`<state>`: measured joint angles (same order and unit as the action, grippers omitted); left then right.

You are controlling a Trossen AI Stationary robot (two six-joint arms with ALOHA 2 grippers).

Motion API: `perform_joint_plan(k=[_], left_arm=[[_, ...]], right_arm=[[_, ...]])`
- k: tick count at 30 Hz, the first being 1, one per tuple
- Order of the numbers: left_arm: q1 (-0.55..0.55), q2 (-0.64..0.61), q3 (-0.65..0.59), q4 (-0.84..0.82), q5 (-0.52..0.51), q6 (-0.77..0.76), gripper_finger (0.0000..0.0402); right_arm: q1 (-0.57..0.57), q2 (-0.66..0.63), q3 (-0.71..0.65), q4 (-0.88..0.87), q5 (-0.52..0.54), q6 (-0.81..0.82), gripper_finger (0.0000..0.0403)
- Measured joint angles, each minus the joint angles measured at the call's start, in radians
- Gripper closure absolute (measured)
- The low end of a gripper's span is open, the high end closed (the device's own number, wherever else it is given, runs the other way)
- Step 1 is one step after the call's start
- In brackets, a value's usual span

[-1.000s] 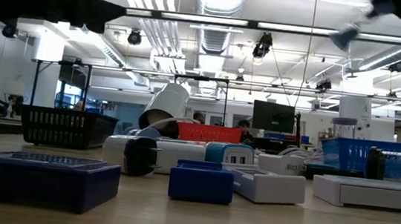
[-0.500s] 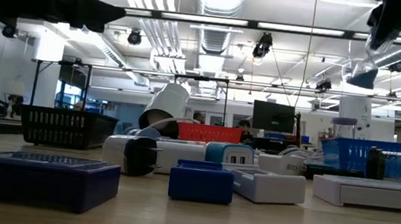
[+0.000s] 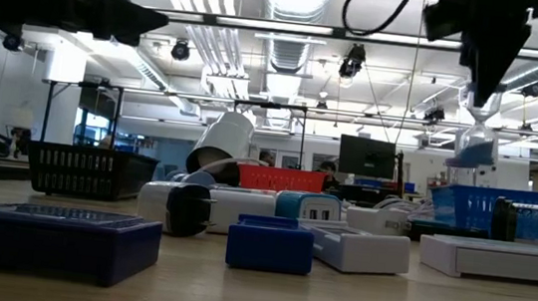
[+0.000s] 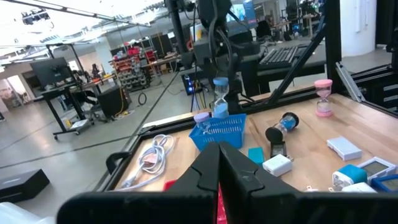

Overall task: Pick & Place Office items
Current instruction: Put the bottom light blue hourglass into the blue basket

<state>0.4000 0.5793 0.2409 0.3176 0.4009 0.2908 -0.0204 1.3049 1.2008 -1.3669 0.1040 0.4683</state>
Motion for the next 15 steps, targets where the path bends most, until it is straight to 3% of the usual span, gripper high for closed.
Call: perform_joint_plan(k=[8,15], left_arm=[[0.0,0.0,0.0,-0.004,0.0,-0.014,0.0392],[0.0,0.0,0.0,-0.006,0.0,-0.014,0.0392]], right_arm=[[-0.016,0.093,-0.051,0.036,-0.009,-0.031,0.0211],[-0.055,0.096,-0.153,0.195,-0.06,-0.074,0.0211]])
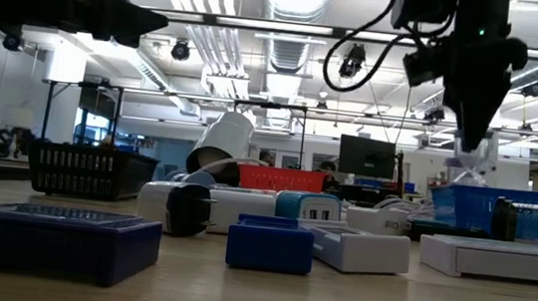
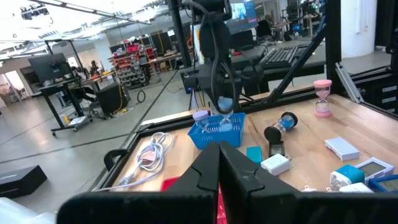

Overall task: Pick & Place Office items
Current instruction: Put the bottom light blue hourglass into the blue basket

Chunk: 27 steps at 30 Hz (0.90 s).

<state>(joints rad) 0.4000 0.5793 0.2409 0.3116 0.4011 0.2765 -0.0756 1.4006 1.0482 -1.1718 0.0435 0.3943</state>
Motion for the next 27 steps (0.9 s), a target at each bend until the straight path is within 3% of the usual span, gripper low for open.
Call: perform_joint_plan(k=[10,21,27], left_arm=[[0.0,0.0,0.0,-0.002,0.0,0.0,0.0392],[-0.001,0.004,0.0,-0.006,0.001,0.0,0.0392],[-0.001,0.005,0.0,-0.006,0.001,0.0,0.0392]], right_arm=[[-0.045,-0.004,-0.108,0.108,-0.027,-0.028,0.0211],[-0.05,-0.009,-0.118,0.155,-0.023,-0.062,0.0211],[-0.05,-0.001,-0.125,0.166,-0.017,-0.062,0.0137]])
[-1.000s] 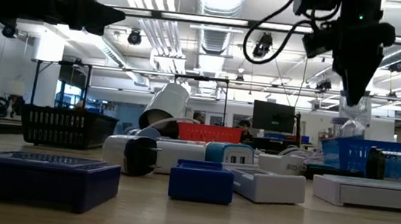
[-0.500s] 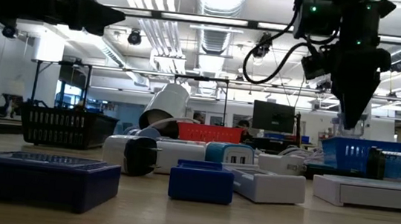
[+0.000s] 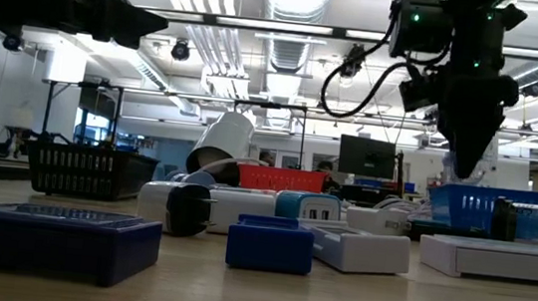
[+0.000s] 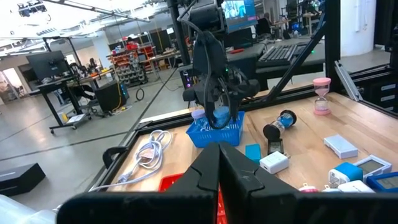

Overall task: Pick & Place Office items
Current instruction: Put the bottom light blue hourglass into the blue basket, then put the right white digital clock into the red basket

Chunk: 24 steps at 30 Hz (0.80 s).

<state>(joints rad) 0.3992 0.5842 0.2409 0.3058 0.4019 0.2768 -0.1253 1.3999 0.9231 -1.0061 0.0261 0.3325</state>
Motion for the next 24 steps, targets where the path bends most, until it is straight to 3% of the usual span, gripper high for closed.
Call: perform_joint_plan(k=[6,15,19,24], left_arm=[[0.001,0.001,0.0,0.0,0.0,0.0,0.0392],[0.001,0.001,0.0,0.0,0.002,0.0,0.0392],[0.001,0.001,0.0,0.0,0.002,0.026,0.0392],[0.001,0.001,0.0,0.0,-0.006,0.043,0.0392]], right_arm=[[0.0,-0.02,0.007,-0.004,0.0,-0.001,0.0098],[0.002,-0.155,0.108,-0.009,0.001,-0.033,0.0107],[0.044,-0.317,0.107,0.244,0.019,-0.086,0.0123],[0.097,-0.556,-0.016,0.607,0.037,-0.236,0.0158]])
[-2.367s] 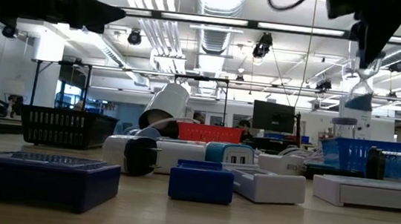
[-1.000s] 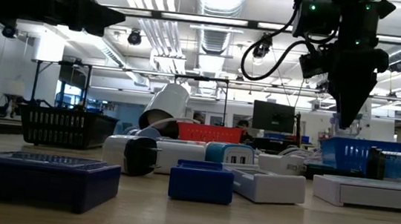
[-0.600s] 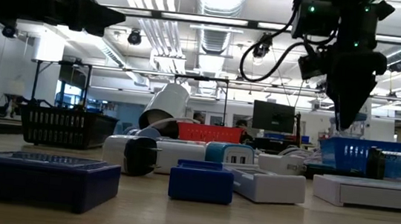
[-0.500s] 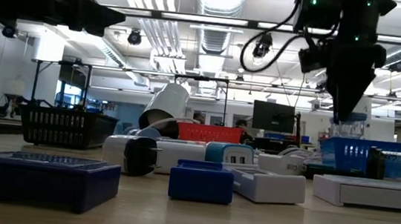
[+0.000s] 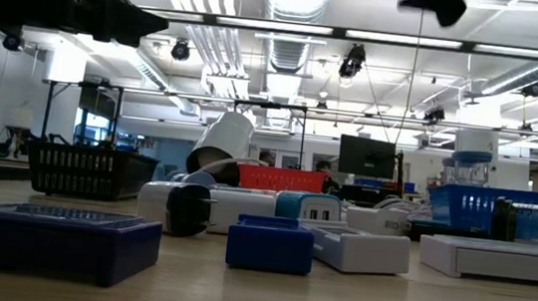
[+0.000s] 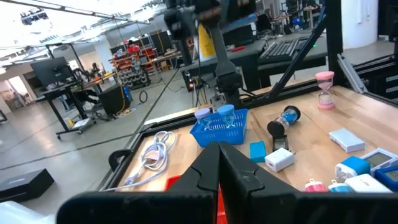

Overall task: Pick & Place Office items
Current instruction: Put the right white digital clock into the red basket

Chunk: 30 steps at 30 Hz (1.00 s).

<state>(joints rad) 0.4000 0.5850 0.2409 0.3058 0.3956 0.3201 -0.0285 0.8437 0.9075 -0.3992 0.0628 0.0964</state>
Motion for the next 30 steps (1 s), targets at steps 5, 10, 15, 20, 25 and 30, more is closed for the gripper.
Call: perform_joint_plan(k=[5,10,15,20,25,30], left_arm=[[0.0,0.0,0.0,0.003,-0.004,-0.048,0.0392],[0.0,0.0,0.0,0.008,-0.006,-0.056,0.0392],[0.0,0.0,0.0,0.008,-0.006,-0.059,0.0392],[0.0,0.0,0.0,0.015,-0.006,-0.082,0.0392],[0.0,0.0,0.0,0.016,-0.006,-0.093,0.0392],[0.0,0.002,0.0,0.015,-0.006,-0.096,0.0392]], right_arm=[[0.019,-0.211,-0.179,0.273,-0.096,-0.052,0.0209],[0.017,-0.366,-0.351,0.356,-0.032,-0.101,0.0286],[0.017,-0.488,-0.503,0.443,-0.038,-0.153,0.0369],[0.017,-0.605,-0.609,0.49,-0.048,-0.161,0.039],[0.017,-0.72,-0.693,0.503,-0.041,-0.156,0.039],[0.017,-0.804,-0.774,0.53,-0.035,-0.141,0.039]])
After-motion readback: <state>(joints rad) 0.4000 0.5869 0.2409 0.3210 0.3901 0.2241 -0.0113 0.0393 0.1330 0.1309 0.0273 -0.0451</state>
